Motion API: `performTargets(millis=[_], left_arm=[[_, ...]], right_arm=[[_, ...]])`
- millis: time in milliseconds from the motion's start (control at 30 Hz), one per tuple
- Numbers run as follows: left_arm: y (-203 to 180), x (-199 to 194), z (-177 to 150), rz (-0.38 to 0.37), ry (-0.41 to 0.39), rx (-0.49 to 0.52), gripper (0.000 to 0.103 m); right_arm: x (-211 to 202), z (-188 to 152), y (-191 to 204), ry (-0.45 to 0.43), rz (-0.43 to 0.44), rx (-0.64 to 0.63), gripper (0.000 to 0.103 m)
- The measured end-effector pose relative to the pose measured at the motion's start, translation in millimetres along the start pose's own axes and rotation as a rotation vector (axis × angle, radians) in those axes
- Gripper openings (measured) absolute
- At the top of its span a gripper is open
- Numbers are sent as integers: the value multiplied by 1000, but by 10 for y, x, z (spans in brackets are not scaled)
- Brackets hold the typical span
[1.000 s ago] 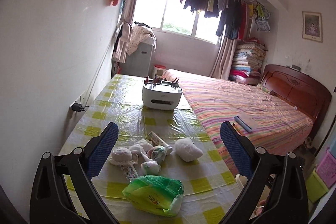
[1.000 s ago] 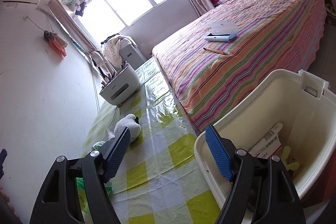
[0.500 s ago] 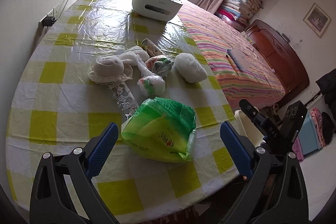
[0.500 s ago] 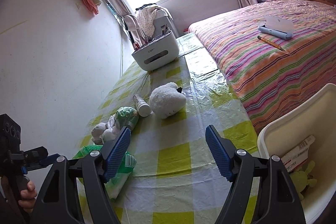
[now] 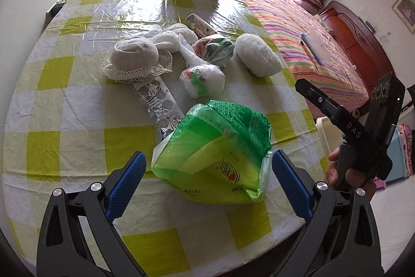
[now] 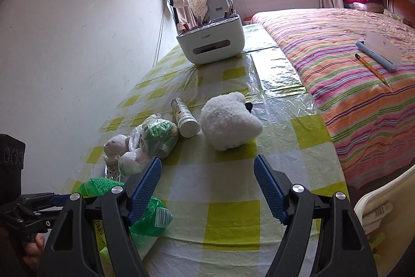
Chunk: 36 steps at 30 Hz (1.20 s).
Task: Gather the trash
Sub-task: 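Grasp the green plastic bag with the left tool while the right tool grasps the white plush toy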
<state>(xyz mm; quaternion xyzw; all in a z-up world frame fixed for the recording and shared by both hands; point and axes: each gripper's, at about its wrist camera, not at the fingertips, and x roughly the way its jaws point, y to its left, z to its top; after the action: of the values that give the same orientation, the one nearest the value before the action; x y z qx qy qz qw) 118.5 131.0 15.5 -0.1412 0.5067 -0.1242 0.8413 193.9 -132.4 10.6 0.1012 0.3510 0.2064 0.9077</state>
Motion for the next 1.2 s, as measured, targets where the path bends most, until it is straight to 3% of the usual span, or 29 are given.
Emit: performTargets(millis=[267,400,567,633,700,733,867,1200], left_arm=[[-131,206,-15,58,37,68,93],[-135,299,-23,38,79,65,67],[-167,348,-66,18,91,58,61],[-196,344,-77,4,91,62,54],[-212,345,-97,-9,94,62,49],[-214,343,-108,-17,97,62,45],[-214,315,-149,-19,86,55,35],[-393,201,-256,-6,36,97,25]], right_arm=[[444,325,52,58,-73,-153,72],[701,428,23,99,-123,-189,72],[1002,493,-7,168,-163,-223,72],[1108,476,-11,199,-162,-237,71],[1152,446,-11,214,-181,-228,54],[1152,438,-20,220,-167,-210,52],[1064,415,-29,196,-159,-184,43],[379,447,-219,33,-90,-34,43]])
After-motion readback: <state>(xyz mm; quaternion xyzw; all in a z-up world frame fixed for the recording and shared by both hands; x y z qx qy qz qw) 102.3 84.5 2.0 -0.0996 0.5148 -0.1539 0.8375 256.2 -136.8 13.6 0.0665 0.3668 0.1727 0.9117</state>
